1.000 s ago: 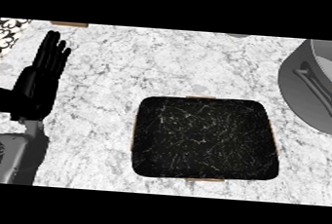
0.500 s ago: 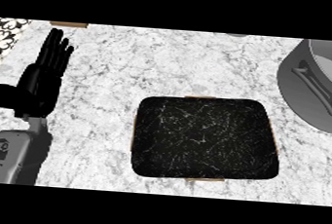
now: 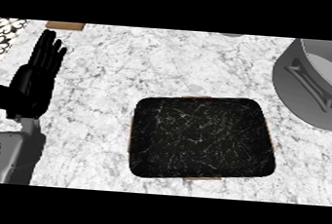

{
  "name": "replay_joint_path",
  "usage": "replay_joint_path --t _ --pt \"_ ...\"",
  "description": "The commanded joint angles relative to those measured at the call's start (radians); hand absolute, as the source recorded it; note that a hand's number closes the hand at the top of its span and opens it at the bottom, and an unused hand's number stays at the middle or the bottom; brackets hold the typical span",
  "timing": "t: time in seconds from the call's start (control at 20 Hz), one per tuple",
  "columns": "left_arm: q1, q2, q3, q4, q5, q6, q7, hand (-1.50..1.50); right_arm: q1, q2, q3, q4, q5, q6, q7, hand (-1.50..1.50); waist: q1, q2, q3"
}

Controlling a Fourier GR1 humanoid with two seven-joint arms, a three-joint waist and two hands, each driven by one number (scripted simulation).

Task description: Pick the croissant from the tray and place it in the pot

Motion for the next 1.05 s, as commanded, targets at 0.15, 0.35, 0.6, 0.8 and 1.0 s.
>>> replay_joint_path --t 0.15,0.35,0.6,0.8,1.0 --pt "0.027 0.008 0.020 -0.039 0.001 0.007 0.022 0.00 0.154 0.029 -0.036 -0.214 -0.237 0.062 -0.181 -1.50 -0.019 -0.009 -0.002" --pt "0.092 -0.016 -0.011 -0.097 -0.021 0.014 0.028 0.00 0.282 0.080 -0.021 -0.362 -0.327 0.121 -0.189 -1.50 -0.022 -0.011 -0.003" --pt "0.037 -0.010 0.029 -0.027 0.005 -0.010 0.000 0.00 0.436 0.167 0.029 -0.573 -0.364 0.114 -0.123 -1.50 -0.024 -0.009 -0.003" --pt "-0.016 -0.017 0.011 -0.004 -0.026 0.013 0.044 0.00 0.549 0.146 0.040 -0.679 -0.399 0.167 -0.062 -1.50 -0.023 -0.007 -0.003" --pt "0.059 -0.036 0.010 -0.010 -0.025 -0.013 -0.049 0.00 0.696 0.234 0.035 -0.845 -0.476 0.215 -0.074 -1.50 -0.026 -0.008 -0.003"
